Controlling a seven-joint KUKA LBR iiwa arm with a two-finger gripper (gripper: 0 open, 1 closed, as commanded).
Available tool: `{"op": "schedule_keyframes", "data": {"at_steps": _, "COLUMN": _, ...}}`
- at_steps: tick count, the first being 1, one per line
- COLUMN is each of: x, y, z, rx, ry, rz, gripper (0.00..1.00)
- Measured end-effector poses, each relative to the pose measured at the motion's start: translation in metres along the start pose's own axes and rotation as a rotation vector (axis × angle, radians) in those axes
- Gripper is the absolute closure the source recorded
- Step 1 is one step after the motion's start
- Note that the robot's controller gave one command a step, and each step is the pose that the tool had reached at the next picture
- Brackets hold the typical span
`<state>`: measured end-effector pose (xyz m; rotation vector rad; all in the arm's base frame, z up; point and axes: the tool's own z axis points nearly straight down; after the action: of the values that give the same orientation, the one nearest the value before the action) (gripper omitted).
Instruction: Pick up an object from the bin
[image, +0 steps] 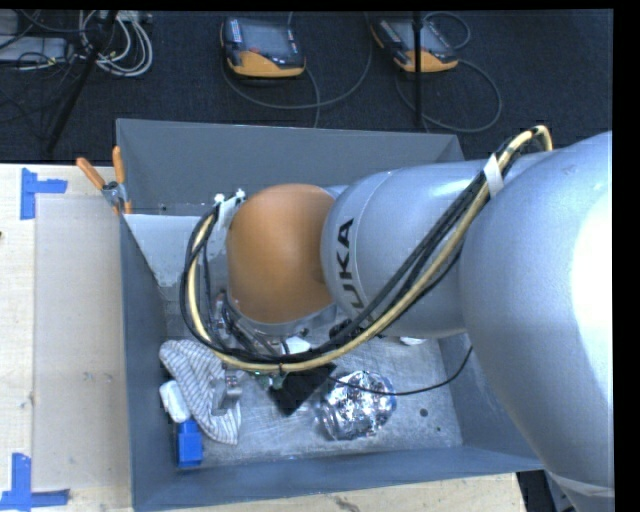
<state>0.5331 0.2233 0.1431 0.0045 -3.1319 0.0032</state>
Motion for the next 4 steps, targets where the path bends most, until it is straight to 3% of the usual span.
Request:
{"op": "schedule_keyframes", "data": {"at_steps": 1, "x": -0.002, "y": -0.001, "z": -0.005, "rx": -0.002, "ry": -0.007, "rz": 0.004, "gripper": 0.00}}
{"op": "schedule_keyframes", "data": {"at_steps": 2, "x": 0.000, "y": 0.009, "z": 0.065, "rx": -0.005, "ry": -0.009, "rz": -0.127, "gripper": 1.00}}
{"op": "schedule_keyframes", "data": {"at_steps": 3, "x": 0.000, "y": 0.009, "z": 0.065, "rx": -0.005, "ry": -0.009, "rz": -0.127, "gripper": 1.00}}
{"op": "schedule_keyframes", "data": {"at_steps": 4, "x": -0.006, "y": 0.004, "z": 0.031, "rx": 0.000, "ry": -0.003, "rz": -0.119, "gripper": 1.00}}
